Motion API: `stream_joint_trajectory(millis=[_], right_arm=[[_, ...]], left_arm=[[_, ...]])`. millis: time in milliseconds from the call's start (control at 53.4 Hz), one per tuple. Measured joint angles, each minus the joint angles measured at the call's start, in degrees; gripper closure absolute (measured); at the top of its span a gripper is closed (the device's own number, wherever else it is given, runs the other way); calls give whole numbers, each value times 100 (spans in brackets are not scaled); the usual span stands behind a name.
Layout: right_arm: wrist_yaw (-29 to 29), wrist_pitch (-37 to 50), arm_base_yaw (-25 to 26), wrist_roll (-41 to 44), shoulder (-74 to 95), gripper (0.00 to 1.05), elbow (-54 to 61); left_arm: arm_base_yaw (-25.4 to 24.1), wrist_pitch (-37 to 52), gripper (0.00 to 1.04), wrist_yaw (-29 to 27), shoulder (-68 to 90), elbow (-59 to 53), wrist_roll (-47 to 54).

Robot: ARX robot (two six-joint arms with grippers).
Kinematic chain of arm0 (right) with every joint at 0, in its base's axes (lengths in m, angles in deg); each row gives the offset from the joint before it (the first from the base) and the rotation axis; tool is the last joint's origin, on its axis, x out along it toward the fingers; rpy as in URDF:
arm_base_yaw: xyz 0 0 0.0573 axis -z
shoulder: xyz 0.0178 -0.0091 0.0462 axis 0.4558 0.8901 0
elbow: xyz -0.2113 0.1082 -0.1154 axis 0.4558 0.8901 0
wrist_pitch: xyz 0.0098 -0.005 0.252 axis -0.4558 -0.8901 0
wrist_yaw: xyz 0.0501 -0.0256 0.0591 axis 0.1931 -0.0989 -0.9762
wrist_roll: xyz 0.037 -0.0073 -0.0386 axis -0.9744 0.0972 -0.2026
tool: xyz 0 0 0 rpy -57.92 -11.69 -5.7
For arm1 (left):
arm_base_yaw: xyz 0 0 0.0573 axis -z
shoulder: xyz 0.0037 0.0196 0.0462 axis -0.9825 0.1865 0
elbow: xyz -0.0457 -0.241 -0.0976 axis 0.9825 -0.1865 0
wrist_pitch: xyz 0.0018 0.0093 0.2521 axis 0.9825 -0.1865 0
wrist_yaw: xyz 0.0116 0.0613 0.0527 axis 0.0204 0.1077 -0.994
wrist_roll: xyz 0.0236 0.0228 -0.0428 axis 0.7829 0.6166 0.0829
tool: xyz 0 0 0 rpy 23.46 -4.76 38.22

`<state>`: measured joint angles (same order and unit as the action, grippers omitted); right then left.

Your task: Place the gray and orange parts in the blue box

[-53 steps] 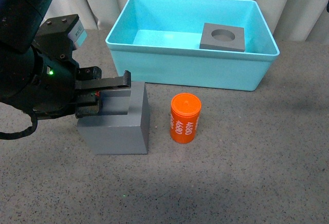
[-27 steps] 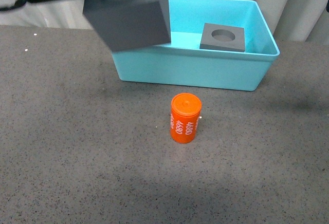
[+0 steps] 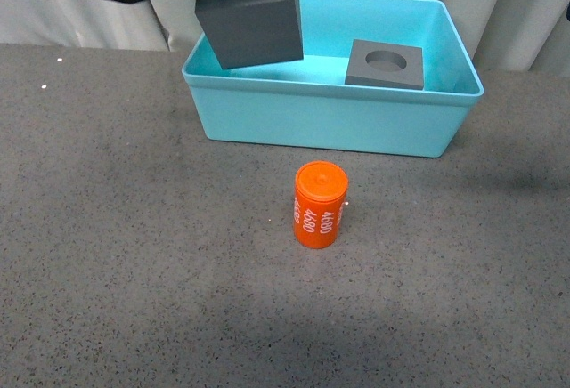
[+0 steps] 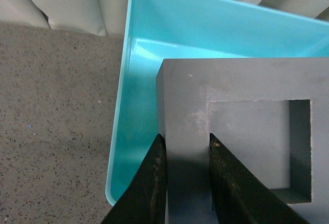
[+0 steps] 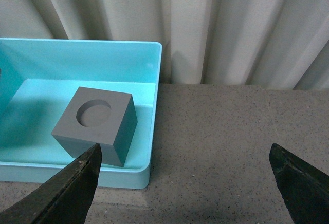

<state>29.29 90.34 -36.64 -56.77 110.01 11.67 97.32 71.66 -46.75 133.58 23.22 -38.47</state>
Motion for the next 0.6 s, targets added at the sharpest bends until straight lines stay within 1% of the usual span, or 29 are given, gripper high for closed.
stream_joint_trajectory(millis=[131, 599], right_arm=[[0, 0, 0, 2, 0, 10, 0], [0, 0, 0, 2, 0, 10, 0]], left_arm=[[-33, -15, 87, 120, 317, 149, 35], [-136, -286, 87, 57, 1143, 693, 262]])
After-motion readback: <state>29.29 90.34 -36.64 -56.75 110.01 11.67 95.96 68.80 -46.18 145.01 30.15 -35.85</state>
